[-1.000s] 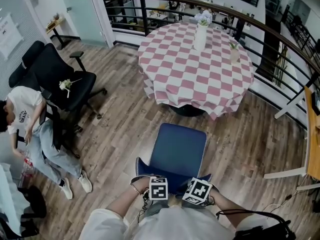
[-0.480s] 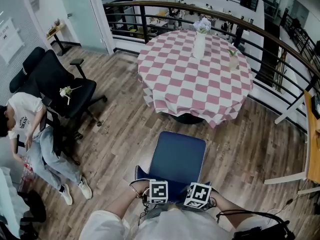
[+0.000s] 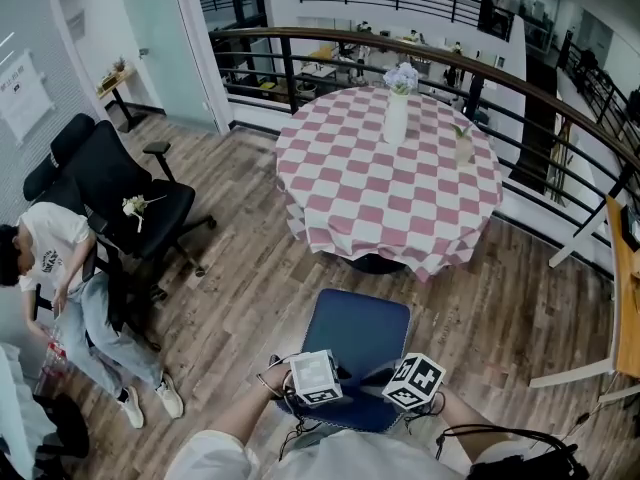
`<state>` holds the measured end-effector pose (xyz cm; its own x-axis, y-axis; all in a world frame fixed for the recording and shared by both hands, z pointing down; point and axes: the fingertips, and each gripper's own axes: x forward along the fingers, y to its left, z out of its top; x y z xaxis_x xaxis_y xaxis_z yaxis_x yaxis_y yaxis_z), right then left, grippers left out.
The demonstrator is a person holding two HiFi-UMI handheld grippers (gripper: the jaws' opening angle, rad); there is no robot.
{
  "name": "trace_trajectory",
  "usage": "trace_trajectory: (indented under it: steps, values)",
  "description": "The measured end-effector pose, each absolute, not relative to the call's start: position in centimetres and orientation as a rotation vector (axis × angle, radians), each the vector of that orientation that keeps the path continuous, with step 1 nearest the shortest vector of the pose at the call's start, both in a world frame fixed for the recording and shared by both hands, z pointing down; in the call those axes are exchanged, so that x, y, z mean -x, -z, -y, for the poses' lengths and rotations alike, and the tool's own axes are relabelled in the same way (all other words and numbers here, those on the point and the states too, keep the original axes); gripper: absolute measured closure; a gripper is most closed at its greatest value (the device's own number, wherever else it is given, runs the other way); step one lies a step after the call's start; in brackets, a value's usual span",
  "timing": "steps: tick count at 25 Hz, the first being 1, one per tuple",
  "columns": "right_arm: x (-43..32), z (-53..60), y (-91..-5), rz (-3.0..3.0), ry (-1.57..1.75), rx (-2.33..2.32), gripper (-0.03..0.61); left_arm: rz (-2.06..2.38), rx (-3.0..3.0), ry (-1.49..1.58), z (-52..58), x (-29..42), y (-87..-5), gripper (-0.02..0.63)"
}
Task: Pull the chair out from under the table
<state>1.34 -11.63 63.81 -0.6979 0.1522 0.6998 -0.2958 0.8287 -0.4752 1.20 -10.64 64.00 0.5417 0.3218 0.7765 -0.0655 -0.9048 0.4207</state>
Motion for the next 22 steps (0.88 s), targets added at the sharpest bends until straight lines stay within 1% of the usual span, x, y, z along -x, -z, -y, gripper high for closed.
trace_trajectory:
  steps: [2, 4, 9, 10, 18, 22]
  values:
    - [-2.1, 14.3, -63.5, 2.251, -0.771, -0.269, 0.538, -0.099, -2.431, -1.241, 12.5, -2.5, -63.4, 0.403]
    - [-3.3, 16.5, -63.3, 2.256, -0.808, -0.424, 0.543, 0.001, -2.466, -1.183, 14.0, -3.5, -62.8, 0.445]
    - [-6.8, 21.7, -62.6, 2.207, -0.871, -0.814, 0.551, 0.243, -2.501, -1.073, 17.7, -5.0, -61.7, 0.593]
    - [-7.5, 22.5, -62.5, 2.196, -0.877, -0.88, 0.551, 0.294, -2.499, -1.046, 18.3, -5.2, -61.5, 0.609]
    - [-11.6, 25.8, -60.0, 2.184, -0.864, -1.318, 0.552, 0.865, -2.404, -0.946, 23.9, -4.7, -60.5, 0.609]
    - [-12.5, 26.2, -59.4, 2.157, -0.843, -1.464, 0.552, 1.056, -2.366, -0.822, 25.2, -5.2, -59.6, 0.609]
